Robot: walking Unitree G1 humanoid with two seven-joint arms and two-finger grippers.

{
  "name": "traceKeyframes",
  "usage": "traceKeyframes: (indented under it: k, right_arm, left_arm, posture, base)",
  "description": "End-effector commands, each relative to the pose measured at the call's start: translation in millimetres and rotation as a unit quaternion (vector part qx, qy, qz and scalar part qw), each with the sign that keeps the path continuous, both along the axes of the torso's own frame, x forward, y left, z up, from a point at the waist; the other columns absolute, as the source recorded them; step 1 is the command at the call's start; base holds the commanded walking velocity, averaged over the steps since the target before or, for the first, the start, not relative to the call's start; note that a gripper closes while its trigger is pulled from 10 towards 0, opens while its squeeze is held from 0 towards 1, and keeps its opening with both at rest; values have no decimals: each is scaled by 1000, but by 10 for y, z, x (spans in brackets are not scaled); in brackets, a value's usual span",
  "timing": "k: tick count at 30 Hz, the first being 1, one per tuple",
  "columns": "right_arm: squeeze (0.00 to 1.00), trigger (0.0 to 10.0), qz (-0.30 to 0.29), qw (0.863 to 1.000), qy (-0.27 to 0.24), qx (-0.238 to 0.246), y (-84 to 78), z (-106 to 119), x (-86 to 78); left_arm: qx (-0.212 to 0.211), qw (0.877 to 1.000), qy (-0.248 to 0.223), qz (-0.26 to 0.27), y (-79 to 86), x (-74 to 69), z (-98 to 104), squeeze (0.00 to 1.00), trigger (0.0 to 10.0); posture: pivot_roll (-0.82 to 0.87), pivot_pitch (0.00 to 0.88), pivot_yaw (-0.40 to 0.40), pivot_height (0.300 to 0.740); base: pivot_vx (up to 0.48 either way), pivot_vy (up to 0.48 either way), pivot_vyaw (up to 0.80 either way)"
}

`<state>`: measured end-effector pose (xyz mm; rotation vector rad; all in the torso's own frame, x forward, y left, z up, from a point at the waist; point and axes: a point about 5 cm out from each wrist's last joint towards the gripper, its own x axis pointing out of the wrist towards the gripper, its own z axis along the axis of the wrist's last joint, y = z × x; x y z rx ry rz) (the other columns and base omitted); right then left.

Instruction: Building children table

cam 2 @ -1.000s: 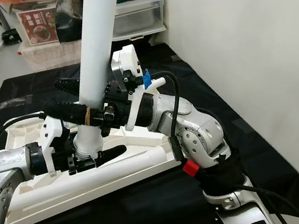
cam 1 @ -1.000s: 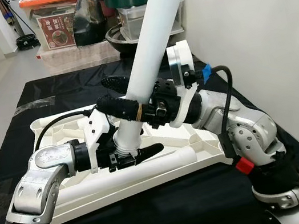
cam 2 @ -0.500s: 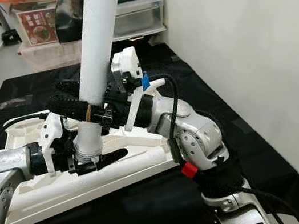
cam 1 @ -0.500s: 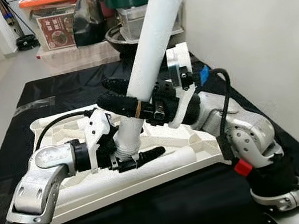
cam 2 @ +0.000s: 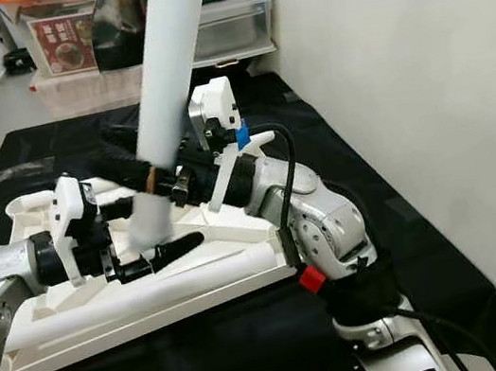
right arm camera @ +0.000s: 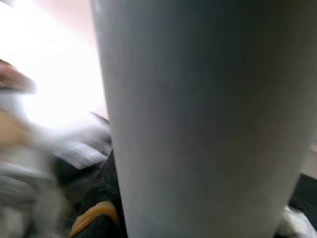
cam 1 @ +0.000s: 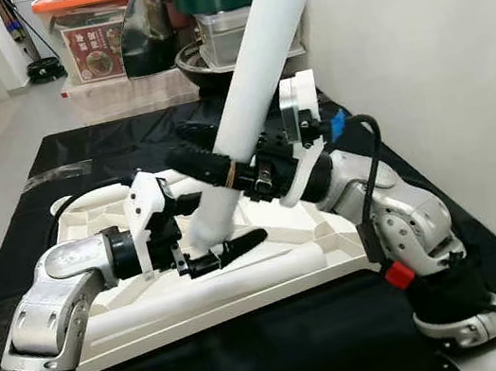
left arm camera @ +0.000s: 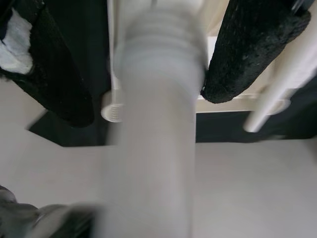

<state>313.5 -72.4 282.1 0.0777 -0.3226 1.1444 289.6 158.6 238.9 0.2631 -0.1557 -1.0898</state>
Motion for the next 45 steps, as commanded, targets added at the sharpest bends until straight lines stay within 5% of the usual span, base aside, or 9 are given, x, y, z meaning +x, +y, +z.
traceKeyframes:
  k: [1, 2, 8, 13, 15, 19, 30, 40, 45]
  right_arm:
    - [0, 0, -47, 999, -11, -5, -119, 28, 98]
    - [0, 0, -73, 997, -7, -18, -189, 2, 156]
    - [0, 0, -155, 987, -4, -40, -399, -36, 311]
    - [0, 0, -241, 970, 8, -22, -640, -11, 457]
    - [0, 0, -262, 965, 10, -21, -705, -24, 478]
    - [0, 0, -299, 954, 19, -16, -823, -120, 509]
    - [0, 0, -359, 931, 47, -47, -1088, -526, 459]
    - [0, 0, -402, 913, 36, -58, -1364, -513, 454]
    - [0, 0, -414, 906, 34, -84, -1701, -467, 355]
  left_arm:
    - [-11, 1000, -10, 10, 34, -22, 33, 592, 10000]
    - [-26, 999, -14, 12, 50, -40, 77, 0, 10000]
    - [-48, 999, -13, 15, 79, -106, 103, 0, 10000]
    - [-33, 998, 30, 54, 172, -111, -190, 0, 10000]
    - [-31, 992, 45, 112, 237, -42, -301, 0, 10000]
    - [-26, 952, 103, 287, 457, 120, -734, 0, 10000]
    - [-121, 943, 90, 298, 265, -99, -738, 0, 10000]
    - [-140, 945, 56, 289, 95, -85, -641, 0, 10000]
    - [-132, 949, 59, 281, 52, -121, -673, 0, 10000]
  posture:
    - [17, 0, -53, 740]
    - [17, 0, -53, 740]
    - [20, 0, -58, 740]
    - [16, 0, -55, 740]
    - [17, 0, -55, 740]
    - [14, 0, -52, 740]
    - [33, 0, -75, 740]
    - [21, 0, -72, 740]
    - [9, 0, -68, 740]
  base:
    - [0, 0, 0]
    - [0, 0, 0]
    - [0, 0, 0]
    - [0, 0, 0]
    - [0, 0, 0]
    - [0, 0, 0]
    - [0, 0, 0]
    - [0, 0, 0]
    - [0, 0, 0]
